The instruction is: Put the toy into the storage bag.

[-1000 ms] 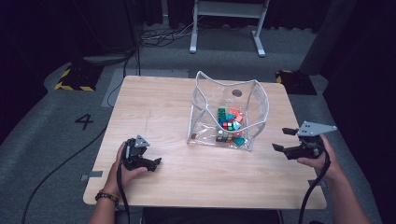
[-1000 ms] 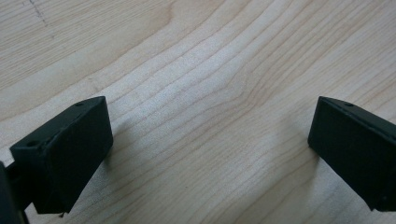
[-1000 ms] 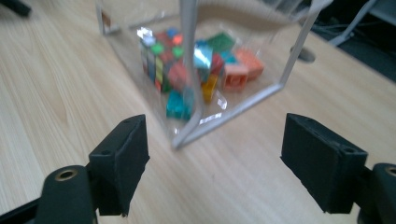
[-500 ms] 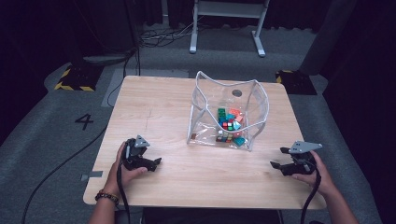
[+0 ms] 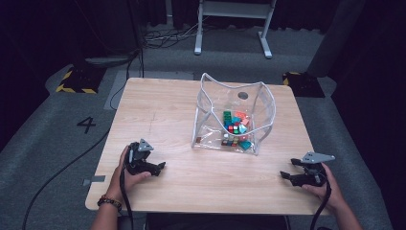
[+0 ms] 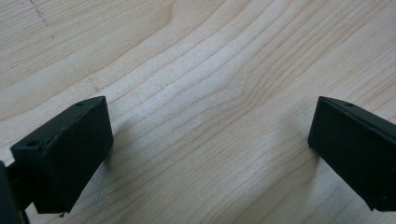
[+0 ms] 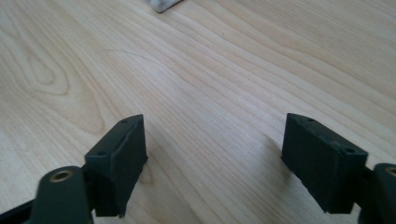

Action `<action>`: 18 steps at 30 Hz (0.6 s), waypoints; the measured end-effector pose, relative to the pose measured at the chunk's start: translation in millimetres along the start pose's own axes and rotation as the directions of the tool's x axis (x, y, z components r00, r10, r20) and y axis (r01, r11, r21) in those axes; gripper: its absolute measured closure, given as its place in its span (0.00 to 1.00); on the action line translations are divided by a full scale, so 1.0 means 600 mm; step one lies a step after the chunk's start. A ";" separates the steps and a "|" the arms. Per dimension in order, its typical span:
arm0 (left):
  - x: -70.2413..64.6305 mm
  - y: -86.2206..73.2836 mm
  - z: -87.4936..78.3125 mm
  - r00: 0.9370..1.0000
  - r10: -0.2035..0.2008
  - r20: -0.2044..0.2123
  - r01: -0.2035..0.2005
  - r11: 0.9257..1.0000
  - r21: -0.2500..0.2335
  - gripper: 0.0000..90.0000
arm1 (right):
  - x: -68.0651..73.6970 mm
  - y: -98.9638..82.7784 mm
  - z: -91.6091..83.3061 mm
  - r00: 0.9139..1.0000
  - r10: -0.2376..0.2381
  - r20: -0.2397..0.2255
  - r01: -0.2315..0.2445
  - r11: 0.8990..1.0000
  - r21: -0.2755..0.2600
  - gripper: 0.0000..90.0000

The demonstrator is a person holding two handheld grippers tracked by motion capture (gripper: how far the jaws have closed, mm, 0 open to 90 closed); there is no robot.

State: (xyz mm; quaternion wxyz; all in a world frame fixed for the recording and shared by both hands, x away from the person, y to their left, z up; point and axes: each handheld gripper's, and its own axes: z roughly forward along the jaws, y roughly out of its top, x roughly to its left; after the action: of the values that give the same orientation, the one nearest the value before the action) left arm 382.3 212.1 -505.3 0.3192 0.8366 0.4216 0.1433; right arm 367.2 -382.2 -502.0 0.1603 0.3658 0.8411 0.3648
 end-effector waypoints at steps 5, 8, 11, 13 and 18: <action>0.000 0.000 0.000 1.000 -0.002 0.000 0.002 1.000 -0.001 0.00 | -0.001 -0.004 -0.001 0.999 0.019 0.027 -0.018 1.000 -0.013 0.23; 0.000 0.000 0.000 1.000 0.000 0.000 0.000 1.000 0.000 0.00 | 0.000 -0.004 0.001 1.000 0.012 0.025 -0.011 1.000 -0.019 0.21; 0.000 0.000 0.000 1.000 0.000 0.000 0.000 1.000 0.000 0.00 | 0.000 -0.004 0.001 1.000 0.011 0.025 -0.011 1.000 -0.019 0.21; 0.000 0.000 0.000 1.000 0.000 0.000 0.000 1.000 0.000 0.00 | 0.000 -0.004 0.001 1.000 0.011 0.024 -0.011 1.000 -0.018 0.21; 0.000 0.000 0.000 1.000 0.000 0.000 0.000 1.000 0.000 0.00 | -0.001 -0.004 0.002 1.000 0.009 0.024 -0.009 1.000 -0.020 0.21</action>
State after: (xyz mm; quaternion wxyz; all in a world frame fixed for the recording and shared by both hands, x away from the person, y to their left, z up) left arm 382.3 212.1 -505.3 0.3191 0.8366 0.4217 0.1431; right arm 366.9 -383.1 -504.4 0.1722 0.3722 0.8339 0.3694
